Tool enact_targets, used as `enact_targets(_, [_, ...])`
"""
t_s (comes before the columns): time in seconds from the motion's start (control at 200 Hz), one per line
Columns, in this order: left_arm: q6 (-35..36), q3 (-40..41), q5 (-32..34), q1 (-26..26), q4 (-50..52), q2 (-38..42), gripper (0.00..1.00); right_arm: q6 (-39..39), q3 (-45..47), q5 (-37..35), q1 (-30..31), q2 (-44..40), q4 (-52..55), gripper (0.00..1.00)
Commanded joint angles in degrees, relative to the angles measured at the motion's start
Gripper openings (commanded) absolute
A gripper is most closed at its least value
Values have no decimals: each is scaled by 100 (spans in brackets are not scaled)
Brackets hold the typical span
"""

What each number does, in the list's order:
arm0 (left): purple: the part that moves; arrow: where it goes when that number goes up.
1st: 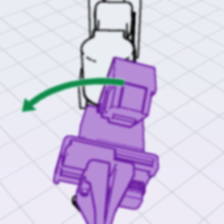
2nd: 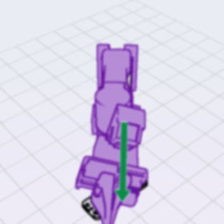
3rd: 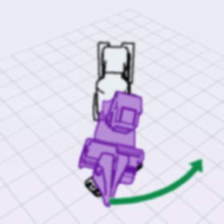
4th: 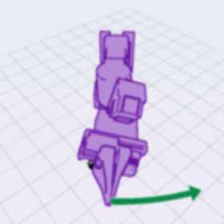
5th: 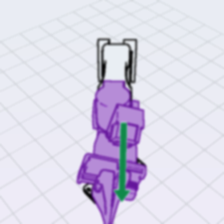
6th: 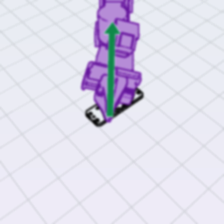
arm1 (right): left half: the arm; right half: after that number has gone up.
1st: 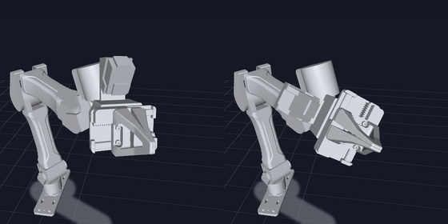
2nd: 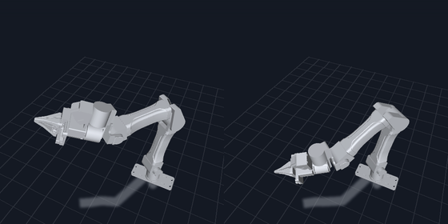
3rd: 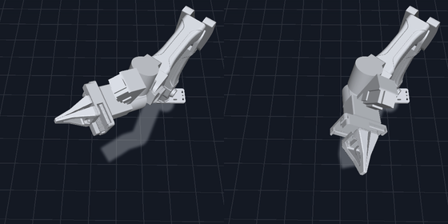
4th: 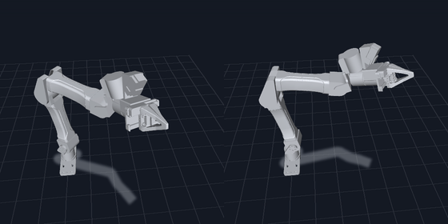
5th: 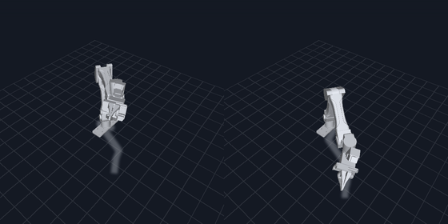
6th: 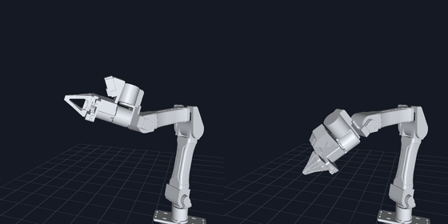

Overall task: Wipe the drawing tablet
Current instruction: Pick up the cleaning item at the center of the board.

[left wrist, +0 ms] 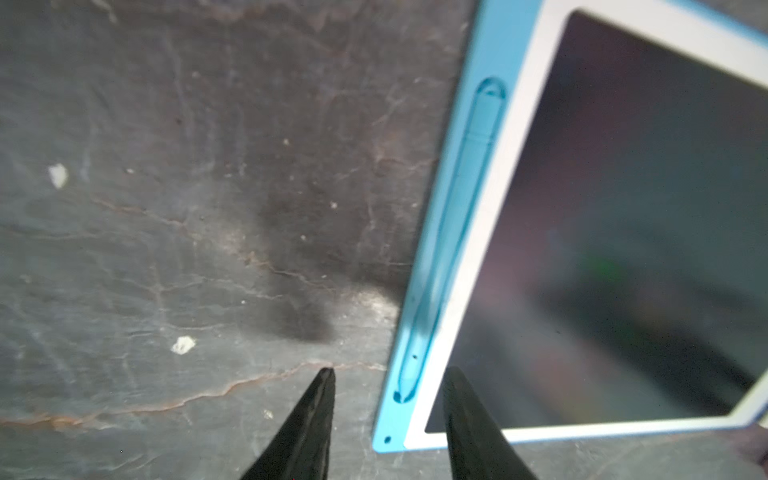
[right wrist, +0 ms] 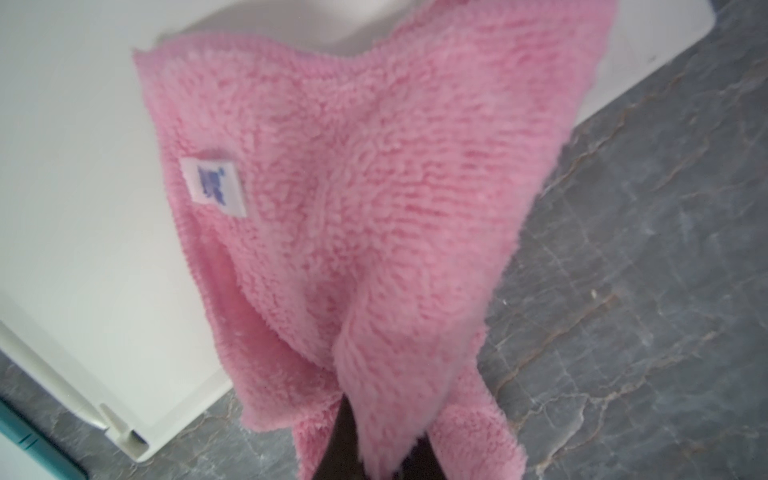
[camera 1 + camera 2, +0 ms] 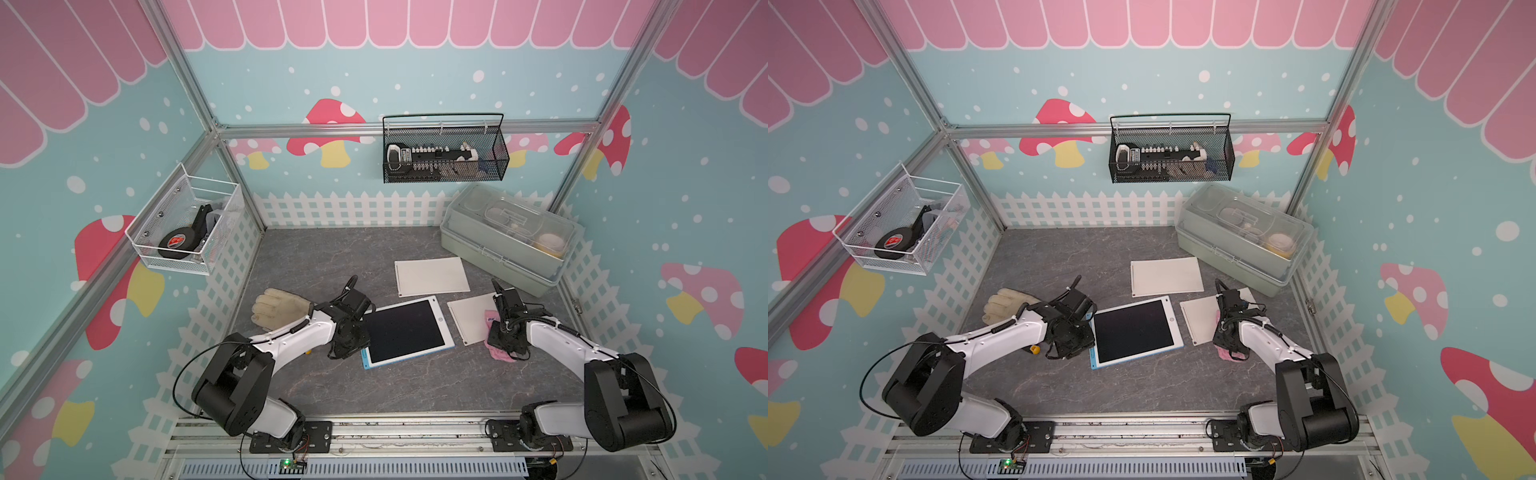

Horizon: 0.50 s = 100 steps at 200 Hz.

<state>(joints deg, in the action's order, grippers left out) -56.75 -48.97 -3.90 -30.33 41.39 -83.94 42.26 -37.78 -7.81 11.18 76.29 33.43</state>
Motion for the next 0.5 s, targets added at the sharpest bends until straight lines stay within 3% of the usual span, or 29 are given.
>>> enact_targets(0.0, [208,-379,-119,293,-3,139,45,-34,131,84,13,-339,130,0])
enact_targets(0.185, [656,-512,-609,930,-200,-394,37,-183,139,80,114,-924,415,0])
enact_targets(0.34, [883,-620,-905,1029,-409,-763,34,-189,140,183,246,-1271,496,0])
enact_targets(0.495, [961,-603,-834,1043,-447,-1031,32,-157,-41,656,1396,-1137,-280,0])
